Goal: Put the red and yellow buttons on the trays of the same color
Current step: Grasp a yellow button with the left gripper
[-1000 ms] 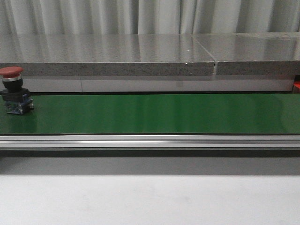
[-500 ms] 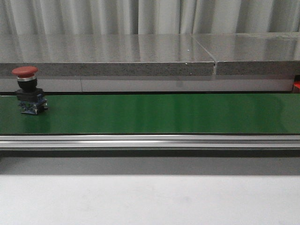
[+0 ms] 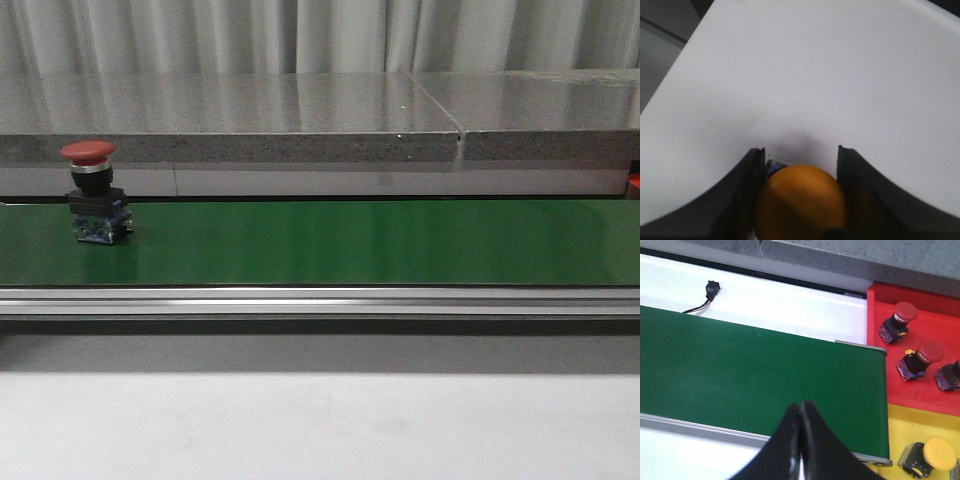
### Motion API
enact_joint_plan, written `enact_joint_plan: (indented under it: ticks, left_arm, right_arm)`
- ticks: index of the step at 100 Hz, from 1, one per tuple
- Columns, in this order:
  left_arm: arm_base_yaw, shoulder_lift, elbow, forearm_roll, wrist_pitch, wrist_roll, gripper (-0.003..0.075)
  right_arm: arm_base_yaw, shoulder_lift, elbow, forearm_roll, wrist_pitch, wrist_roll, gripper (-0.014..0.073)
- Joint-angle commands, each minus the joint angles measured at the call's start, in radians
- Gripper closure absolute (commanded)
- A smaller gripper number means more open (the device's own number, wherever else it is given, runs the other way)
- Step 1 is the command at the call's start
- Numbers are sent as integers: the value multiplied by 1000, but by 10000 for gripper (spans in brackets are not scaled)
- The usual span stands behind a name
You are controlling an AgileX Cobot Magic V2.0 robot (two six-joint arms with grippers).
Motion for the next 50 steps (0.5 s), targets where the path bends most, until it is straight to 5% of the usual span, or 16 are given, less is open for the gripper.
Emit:
enact_joint_plan:
  ticks: [1,50]
  left_arm:
    - [3,-88,-50,-23,3,-9,657]
    - [-89,-430,-46,-118,164,-2,691]
  right_arm:
    - [-1,-8,-26,-5,-59,-7,662]
    - [-1,-8,-26,-5,-59,-7,662]
